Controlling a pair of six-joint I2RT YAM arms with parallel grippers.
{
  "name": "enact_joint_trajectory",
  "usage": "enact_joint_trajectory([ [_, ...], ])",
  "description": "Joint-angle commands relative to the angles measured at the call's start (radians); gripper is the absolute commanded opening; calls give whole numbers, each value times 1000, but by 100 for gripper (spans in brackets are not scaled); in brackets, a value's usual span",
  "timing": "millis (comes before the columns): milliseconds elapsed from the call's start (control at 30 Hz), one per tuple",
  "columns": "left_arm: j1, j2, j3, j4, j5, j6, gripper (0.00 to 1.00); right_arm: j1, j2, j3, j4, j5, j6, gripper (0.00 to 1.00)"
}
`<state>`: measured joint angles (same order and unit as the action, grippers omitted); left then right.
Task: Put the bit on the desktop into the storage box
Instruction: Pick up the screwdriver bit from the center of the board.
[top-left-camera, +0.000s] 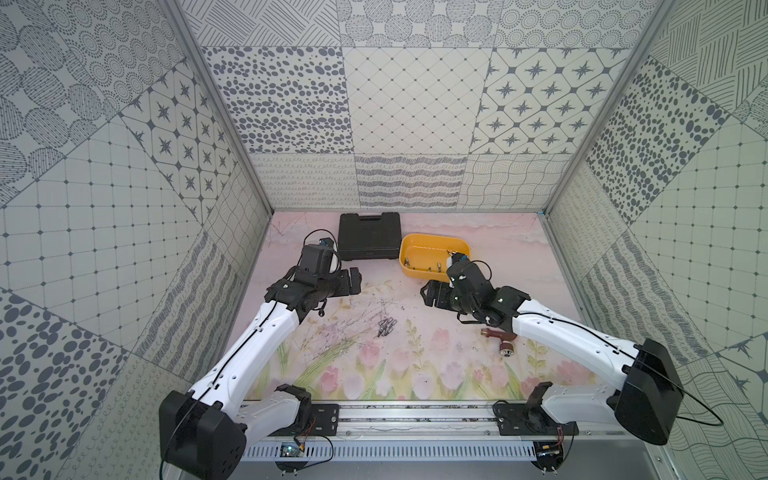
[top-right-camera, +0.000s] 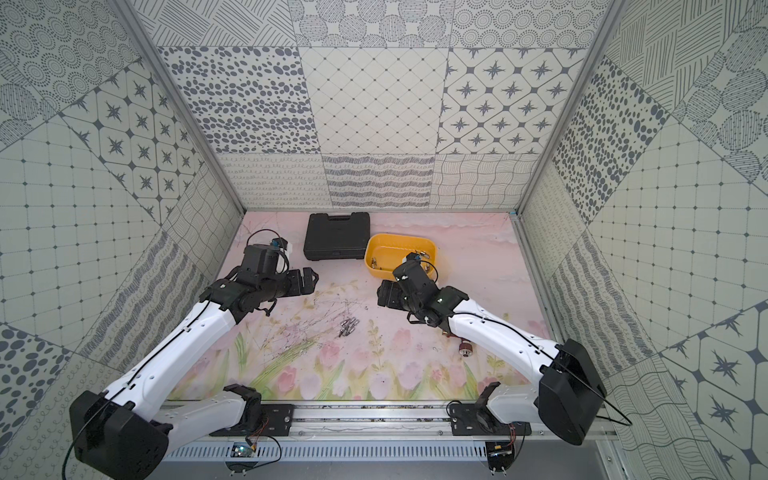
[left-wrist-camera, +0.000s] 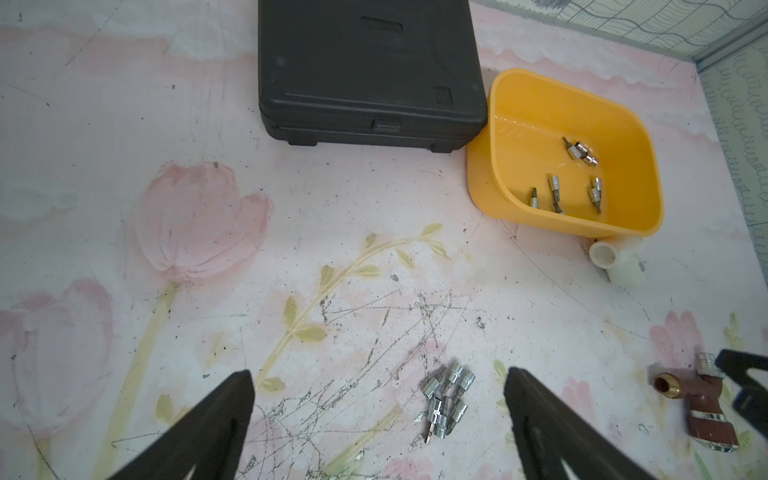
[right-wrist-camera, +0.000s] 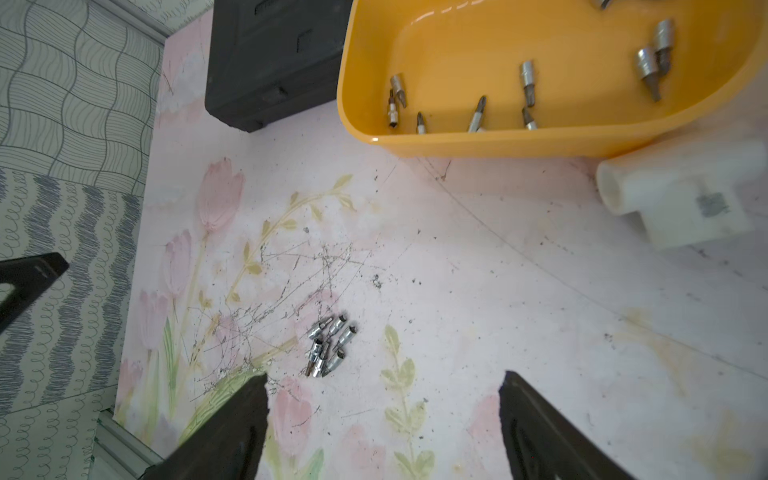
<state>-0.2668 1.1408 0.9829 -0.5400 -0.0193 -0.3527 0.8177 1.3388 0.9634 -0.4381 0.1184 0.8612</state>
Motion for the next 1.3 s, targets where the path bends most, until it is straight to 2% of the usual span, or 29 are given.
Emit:
enact_joint_trajectory([
  [0,24,-31,-20,73,-23,-38,99,61,64,48,-3,73,147,84],
  [233,32,-55,-29,80,-39,-58,99,152,238,205,-115,106,225,76],
  [400,41,-65,-29,82,-34,-65,99,170,319,249,-134,71,307,65],
  [567,50,-64,-31,85,-24,-74,99,178,382,299,-183,46,367,59],
  [833,61,-61,-33,85,2,-86,99,186,493,311,-188,-90,527,51],
  [1267,69,-44,-33,87,34,-99,99,192,573,358,-199,-154,582,44],
])
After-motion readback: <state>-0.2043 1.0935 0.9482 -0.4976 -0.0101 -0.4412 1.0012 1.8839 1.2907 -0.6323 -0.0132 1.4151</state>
